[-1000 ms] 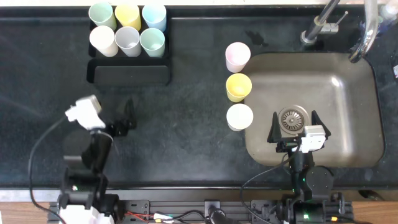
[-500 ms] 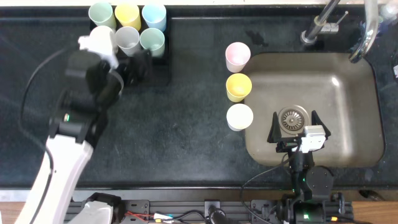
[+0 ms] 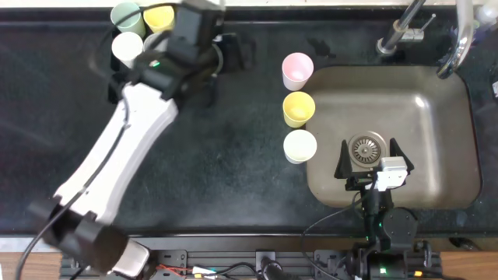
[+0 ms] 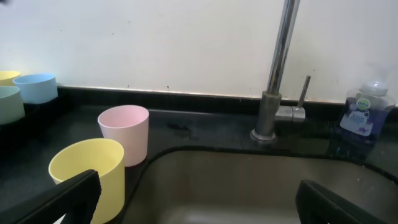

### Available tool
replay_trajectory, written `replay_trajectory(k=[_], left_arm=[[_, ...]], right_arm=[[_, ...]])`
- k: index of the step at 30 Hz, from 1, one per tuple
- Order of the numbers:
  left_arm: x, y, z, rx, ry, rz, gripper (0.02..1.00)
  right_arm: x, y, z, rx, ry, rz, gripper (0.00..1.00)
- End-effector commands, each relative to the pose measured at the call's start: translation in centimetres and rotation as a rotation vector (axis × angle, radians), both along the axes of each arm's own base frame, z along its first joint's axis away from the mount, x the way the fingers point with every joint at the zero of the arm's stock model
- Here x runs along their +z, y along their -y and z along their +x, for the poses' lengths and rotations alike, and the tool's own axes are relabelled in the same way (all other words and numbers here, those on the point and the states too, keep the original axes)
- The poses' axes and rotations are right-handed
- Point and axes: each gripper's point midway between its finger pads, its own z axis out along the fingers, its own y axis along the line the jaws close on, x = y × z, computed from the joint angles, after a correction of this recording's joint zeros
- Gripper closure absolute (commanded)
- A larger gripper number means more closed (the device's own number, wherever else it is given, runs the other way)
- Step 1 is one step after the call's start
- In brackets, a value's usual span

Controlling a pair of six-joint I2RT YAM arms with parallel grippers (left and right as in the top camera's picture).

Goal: Store Cups

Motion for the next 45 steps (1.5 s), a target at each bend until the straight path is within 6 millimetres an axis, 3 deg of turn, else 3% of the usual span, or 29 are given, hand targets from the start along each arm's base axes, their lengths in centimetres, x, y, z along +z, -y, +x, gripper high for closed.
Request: replay_trajectory(k=[1,9,18,29,39,45], left_arm=[[-1.0,3.2,0.4,0.032,-0.054,-0.014,0.018],[-4.4,6.9,1.2,0.036,-0.132,0.029,0.018],[-8.0,7.6,3.1,0.097,-0.165,0.119,0.02],[-13.7,9.1,4.9,0.089,-0.22,0.15,0.02],[-16.2,9.7,5.5,0.073,-0.233,0.162,0.027],[-15.4,10.2,5.9,0.053,-0.207,0.15,0.156]], right_arm=[[-0.3,0.2,0.0,-0.006,0.003,-0.003,0.005],[-0.3,0.2,0.0,-0.006,0.003,-0.003,0.005],[-0.3,0.2,0.0,-0.006,0.003,-0.003,0.003],[-0.3,0.2,0.0,-0.006,0.003,-0.003,0.005],[-0.3,0.2,0.0,-0.006,0.003,-0.004,0.005],[-0.3,0.2,0.0,-0.006,0.003,-0.003,0.003]])
